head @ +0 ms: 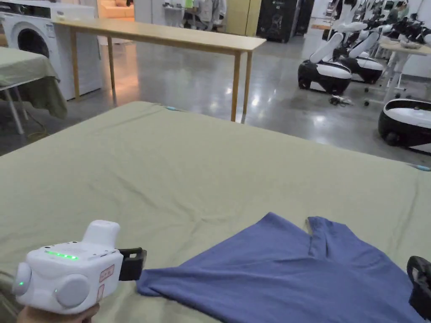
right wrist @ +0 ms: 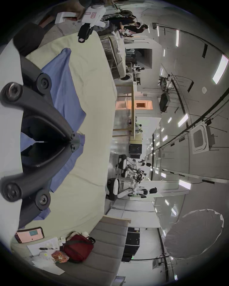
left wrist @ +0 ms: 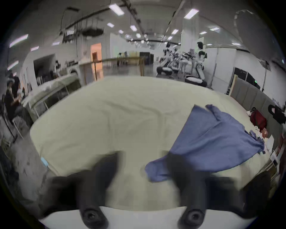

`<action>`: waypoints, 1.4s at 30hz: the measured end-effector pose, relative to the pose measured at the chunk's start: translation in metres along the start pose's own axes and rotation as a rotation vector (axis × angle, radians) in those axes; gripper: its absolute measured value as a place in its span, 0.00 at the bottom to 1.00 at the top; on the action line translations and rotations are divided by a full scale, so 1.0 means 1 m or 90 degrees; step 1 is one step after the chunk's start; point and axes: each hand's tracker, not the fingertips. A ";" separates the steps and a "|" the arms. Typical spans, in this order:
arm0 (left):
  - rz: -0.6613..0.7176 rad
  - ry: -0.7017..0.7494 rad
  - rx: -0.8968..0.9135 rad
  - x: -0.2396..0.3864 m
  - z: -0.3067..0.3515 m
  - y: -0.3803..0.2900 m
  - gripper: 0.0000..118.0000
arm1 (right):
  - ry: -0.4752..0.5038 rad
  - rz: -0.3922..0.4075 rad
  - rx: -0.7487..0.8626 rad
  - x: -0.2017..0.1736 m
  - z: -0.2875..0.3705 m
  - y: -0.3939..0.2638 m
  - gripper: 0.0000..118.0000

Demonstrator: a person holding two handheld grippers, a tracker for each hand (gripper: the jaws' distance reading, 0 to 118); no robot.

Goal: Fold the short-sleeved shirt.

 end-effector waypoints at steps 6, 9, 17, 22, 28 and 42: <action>0.006 -0.035 -0.032 0.000 -0.043 -0.009 0.96 | 0.008 0.001 -0.040 -0.007 -0.024 -0.010 0.03; 0.002 -0.050 -0.059 0.007 -0.060 -0.008 0.74 | 0.002 0.000 -0.058 -0.003 -0.034 -0.010 0.03; -0.044 -0.055 -0.103 0.024 -0.076 -0.018 0.02 | -0.042 0.015 -0.131 0.039 -0.083 -0.012 0.03; -0.049 -0.056 -0.057 0.031 -0.047 -0.001 0.01 | -0.066 0.035 -0.233 0.083 -0.160 -0.009 0.03; -0.043 -0.062 -0.035 0.036 -0.033 0.017 0.01 | -0.083 0.074 -0.367 0.124 -0.270 -0.028 0.58; -0.050 -0.039 -0.054 0.058 -0.036 0.028 0.01 | -0.016 0.076 -0.439 0.096 -0.286 -0.046 0.06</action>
